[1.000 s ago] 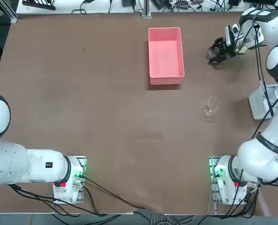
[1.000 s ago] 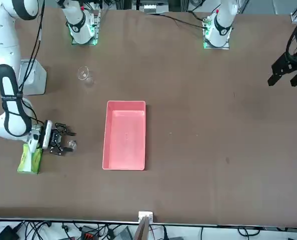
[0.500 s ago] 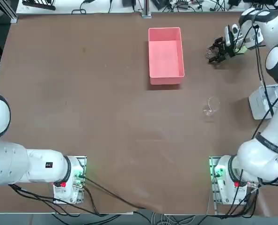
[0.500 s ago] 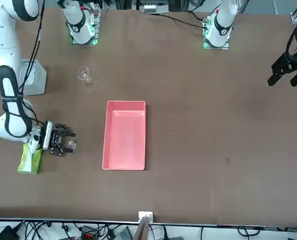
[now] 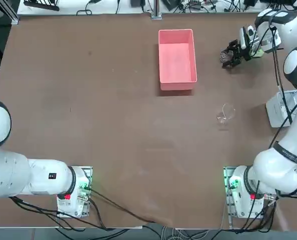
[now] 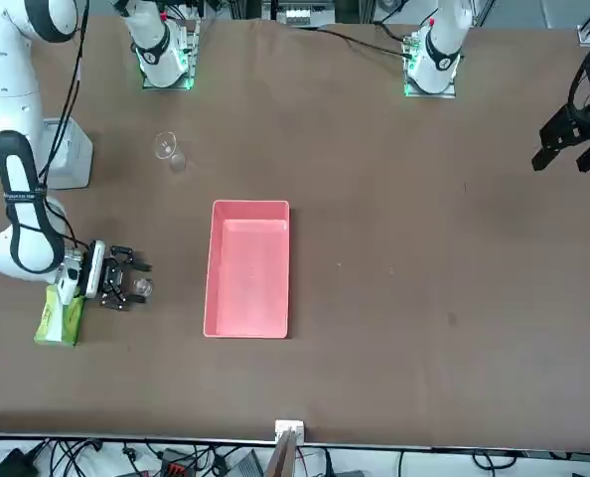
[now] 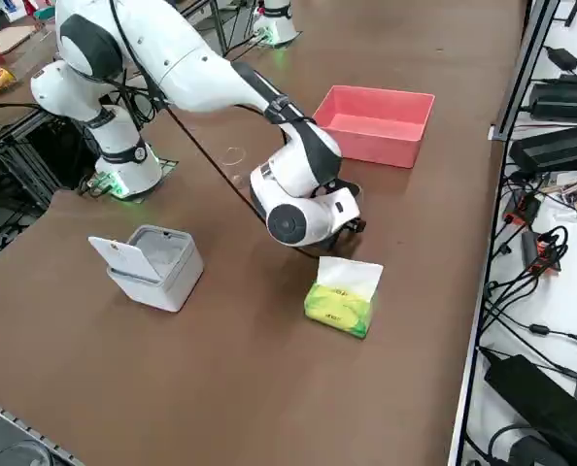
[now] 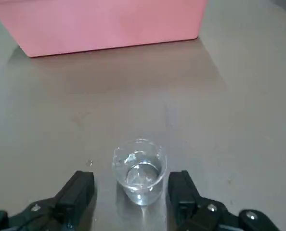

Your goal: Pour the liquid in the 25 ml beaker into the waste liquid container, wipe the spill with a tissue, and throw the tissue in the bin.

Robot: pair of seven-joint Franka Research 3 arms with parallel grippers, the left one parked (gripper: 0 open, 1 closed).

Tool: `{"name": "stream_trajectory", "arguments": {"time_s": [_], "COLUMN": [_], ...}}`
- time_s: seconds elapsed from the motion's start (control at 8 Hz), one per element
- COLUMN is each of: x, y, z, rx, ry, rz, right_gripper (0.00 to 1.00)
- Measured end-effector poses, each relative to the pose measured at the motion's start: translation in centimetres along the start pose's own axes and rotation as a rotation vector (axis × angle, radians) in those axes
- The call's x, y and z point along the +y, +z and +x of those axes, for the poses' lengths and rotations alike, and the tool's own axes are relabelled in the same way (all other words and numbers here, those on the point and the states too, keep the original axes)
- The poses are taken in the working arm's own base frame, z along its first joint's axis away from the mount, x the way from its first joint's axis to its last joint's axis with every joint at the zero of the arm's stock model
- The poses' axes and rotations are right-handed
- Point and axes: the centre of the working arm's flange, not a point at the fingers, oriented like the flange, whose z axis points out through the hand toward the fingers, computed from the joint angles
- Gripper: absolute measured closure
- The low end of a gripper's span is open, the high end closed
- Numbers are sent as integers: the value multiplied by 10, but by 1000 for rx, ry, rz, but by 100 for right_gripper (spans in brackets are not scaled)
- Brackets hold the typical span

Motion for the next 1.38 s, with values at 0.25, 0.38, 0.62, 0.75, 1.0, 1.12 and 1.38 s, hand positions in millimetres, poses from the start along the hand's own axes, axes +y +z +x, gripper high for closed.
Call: {"name": "stream_trajectory", "arguments": {"time_s": [0.25,0.38,0.62,0.75,1.0,1.12,1.38], "x": [0,1,1,1,1,1,1], "y": [2,4,5,5,5,5,6], "z": [2,4,6,6,6,6,7], "rx": [1,4,9,9,8,8,8], "ry": [-3,-3,-2,-2,-2,-2,-4], "rz": [2,2,0,0,-1,-1,1], "right_gripper": [5,5,5,5,7,11,23]}}
